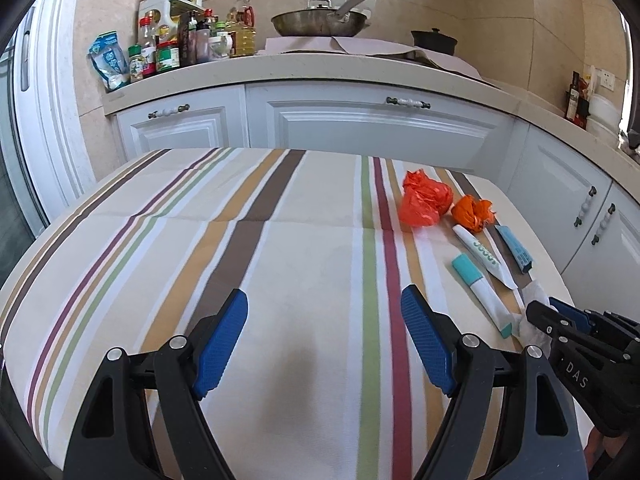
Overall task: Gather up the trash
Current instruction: 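Grasp the white tissue with the right gripper, then carry the tissue over the bin with the right gripper while the left gripper grasps the teal-capped white tube, then lift the teal-capped tube toward the bin with the left gripper while the right gripper holds the tissue over it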
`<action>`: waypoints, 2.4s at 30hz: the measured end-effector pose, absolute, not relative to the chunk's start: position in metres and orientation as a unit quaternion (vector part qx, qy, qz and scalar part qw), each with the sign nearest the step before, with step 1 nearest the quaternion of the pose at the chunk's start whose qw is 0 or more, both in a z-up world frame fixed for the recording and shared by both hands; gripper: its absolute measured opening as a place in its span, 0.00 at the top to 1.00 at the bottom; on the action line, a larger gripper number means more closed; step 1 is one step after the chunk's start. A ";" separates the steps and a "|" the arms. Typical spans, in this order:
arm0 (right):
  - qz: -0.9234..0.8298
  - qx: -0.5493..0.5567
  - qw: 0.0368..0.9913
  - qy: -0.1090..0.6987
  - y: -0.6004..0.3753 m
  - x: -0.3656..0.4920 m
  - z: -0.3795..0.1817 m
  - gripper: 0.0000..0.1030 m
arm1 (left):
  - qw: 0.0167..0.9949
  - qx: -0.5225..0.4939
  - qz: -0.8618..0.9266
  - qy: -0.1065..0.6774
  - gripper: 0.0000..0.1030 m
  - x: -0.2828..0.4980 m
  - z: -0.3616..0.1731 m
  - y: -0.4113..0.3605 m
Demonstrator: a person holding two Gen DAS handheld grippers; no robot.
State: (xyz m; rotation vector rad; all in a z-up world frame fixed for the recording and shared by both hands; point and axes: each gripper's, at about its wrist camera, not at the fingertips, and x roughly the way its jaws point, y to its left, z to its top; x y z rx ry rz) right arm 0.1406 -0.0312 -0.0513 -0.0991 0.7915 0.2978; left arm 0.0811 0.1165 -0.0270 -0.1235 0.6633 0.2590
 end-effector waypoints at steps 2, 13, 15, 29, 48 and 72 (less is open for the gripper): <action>0.146 -0.045 0.913 0.377 -0.034 0.138 -0.048 0.83 | 0.935 -0.059 0.121 0.327 0.26 0.083 -0.028 0.112; 0.122 -0.023 0.942 0.312 -0.084 0.129 -0.016 0.83 | 0.934 -0.048 0.081 0.344 0.26 0.105 -0.028 0.066; 0.114 -0.021 0.947 0.300 -0.095 0.128 -0.012 0.83 | 0.933 -0.043 0.078 0.348 0.26 0.109 -0.030 0.057; 0.091 0.011 0.953 0.290 -0.151 0.131 -0.023 0.82 | 0.908 -0.021 0.061 0.414 0.26 0.145 -0.057 0.014; 0.086 0.021 0.950 0.300 -0.161 0.132 -0.033 0.82 | 0.900 -0.017 0.059 0.432 0.67 0.150 -0.062 0.024; 0.082 0.009 0.956 0.281 -0.154 0.114 -0.016 0.82 | 0.935 -0.018 0.056 0.350 0.76 0.109 -0.028 0.045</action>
